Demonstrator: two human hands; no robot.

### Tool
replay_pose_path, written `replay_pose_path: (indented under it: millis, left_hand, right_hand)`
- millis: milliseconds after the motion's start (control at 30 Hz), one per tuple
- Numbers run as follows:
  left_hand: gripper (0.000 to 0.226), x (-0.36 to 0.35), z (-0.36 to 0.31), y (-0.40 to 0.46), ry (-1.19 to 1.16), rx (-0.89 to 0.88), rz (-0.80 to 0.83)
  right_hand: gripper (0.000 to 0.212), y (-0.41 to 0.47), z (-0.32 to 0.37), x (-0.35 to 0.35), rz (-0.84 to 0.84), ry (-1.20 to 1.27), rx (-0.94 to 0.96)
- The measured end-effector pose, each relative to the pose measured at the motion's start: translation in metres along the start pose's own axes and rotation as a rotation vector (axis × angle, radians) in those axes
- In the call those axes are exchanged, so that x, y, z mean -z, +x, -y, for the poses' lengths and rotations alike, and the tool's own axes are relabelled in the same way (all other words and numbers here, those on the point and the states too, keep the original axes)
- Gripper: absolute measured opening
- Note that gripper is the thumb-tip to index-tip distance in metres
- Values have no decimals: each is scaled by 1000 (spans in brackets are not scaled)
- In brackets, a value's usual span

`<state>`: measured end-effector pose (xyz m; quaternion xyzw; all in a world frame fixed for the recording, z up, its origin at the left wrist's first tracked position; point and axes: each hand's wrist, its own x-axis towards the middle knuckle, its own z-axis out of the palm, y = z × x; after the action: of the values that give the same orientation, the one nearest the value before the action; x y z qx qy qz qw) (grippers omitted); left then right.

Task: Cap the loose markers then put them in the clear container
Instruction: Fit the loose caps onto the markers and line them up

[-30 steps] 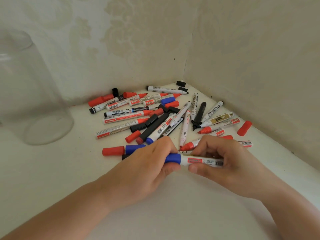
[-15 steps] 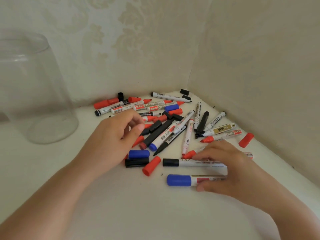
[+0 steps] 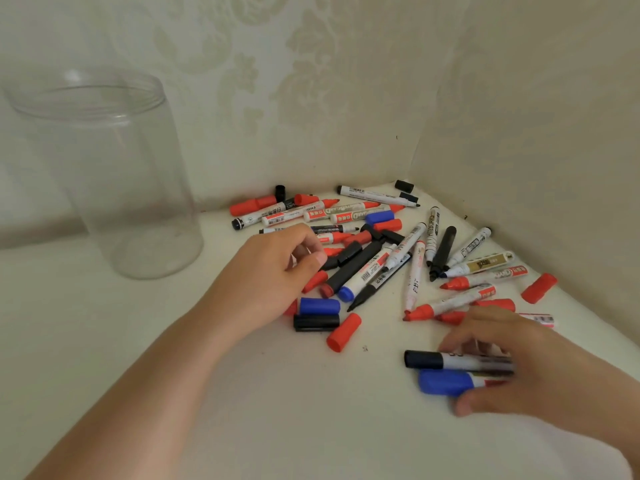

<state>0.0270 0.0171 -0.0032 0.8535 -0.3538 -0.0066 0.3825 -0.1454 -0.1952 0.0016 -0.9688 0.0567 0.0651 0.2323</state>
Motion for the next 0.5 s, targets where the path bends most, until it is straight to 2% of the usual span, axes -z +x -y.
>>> replay_pose_path:
  millis: [67, 100, 200, 233, 334, 400, 500]
  left_hand:
    - [5, -1, 0, 0, 0, 2, 34]
    - [4, -1, 0, 0, 1, -10, 66]
    - [6, -1, 0, -3, 17, -66, 176]
    - [7, -2, 0, -4, 29, -91, 206]
    - [18, -7, -8, -9, 118, -174, 258]
    - [31, -14, -17, -13, 231, -250, 218]
    - [46, -26, -20, -19, 310, -359, 178]
  right_hand:
    - [77, -2, 2, 5, -40, 62, 16]
    - [71, -4, 3, 8, -114, 89, 40]
    - [17, -6, 11, 18, -381, 28, 47]
    - [11, -4, 13, 20, -415, -30, 44]
    - [19, 5, 18, 27, -364, -205, -9]
    - [23, 15, 16, 33, -323, -274, -54]
    - [15, 23, 5, 37, -350, -290, -128]
